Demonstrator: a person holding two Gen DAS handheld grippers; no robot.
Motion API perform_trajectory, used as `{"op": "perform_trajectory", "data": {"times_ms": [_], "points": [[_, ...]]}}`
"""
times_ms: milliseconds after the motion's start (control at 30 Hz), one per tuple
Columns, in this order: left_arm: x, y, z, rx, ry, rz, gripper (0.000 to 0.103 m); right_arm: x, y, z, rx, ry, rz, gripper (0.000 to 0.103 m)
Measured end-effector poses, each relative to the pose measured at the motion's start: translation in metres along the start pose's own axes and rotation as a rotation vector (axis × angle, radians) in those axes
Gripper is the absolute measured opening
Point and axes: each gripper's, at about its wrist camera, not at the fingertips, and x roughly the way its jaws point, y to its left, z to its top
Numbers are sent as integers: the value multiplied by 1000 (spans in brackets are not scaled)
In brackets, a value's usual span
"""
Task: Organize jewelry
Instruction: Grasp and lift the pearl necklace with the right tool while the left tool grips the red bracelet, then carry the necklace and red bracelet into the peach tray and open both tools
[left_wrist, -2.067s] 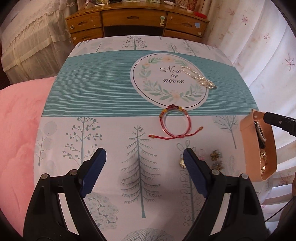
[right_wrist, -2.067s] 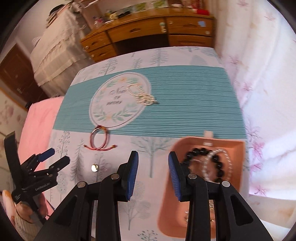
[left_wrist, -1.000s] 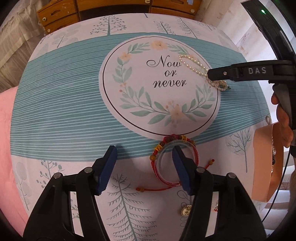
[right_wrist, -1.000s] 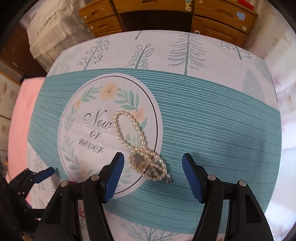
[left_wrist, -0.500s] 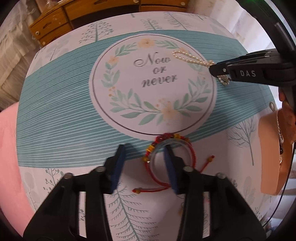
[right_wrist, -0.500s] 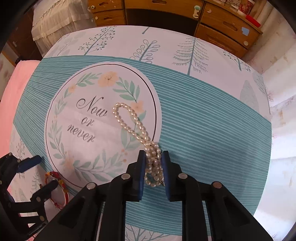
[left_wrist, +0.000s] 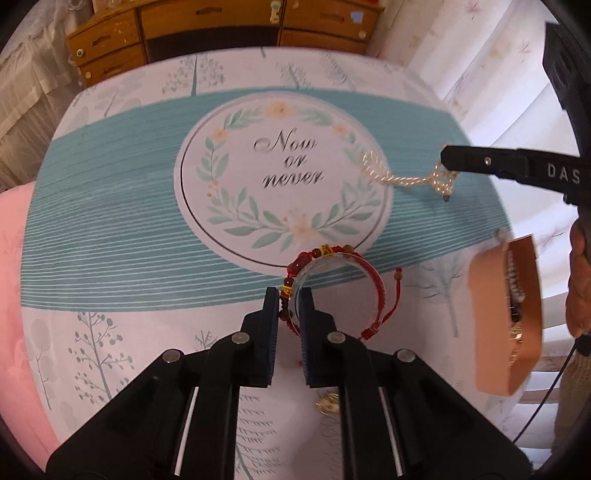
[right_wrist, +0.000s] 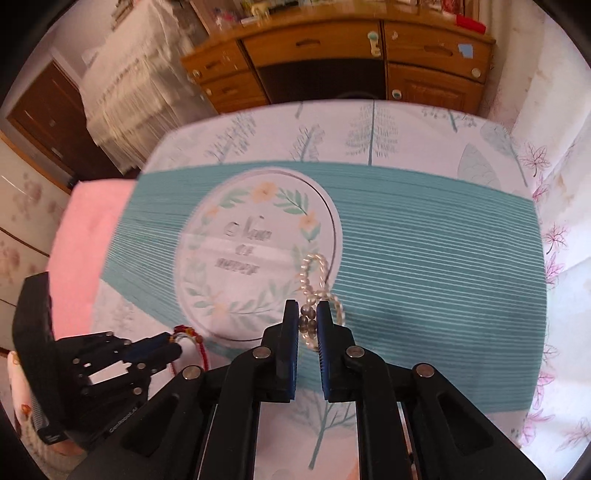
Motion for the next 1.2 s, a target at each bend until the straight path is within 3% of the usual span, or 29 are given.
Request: {"op": "perform_trajectory", "data": {"times_ms": [267, 500, 700, 967, 1200], "points": [[-62, -21, -1, 4, -107, -47, 8, -92, 10, -24, 21, -160, 122, 9], [-109, -52, -6, 37, -178, -81, 8, -181, 9, -60, 20, -305, 154, 9], [-129, -87, -18, 102, -192, -116, 8, -246, -2, -104, 23, -394, 145, 9], [-133, -136, -34, 173, -188, -178, 8, -280, -26, -181, 52, -375, 112, 9], [-121, -159, -46, 200, -154, -201, 8, -247, -38, -233, 77, -272, 92, 9]]}}
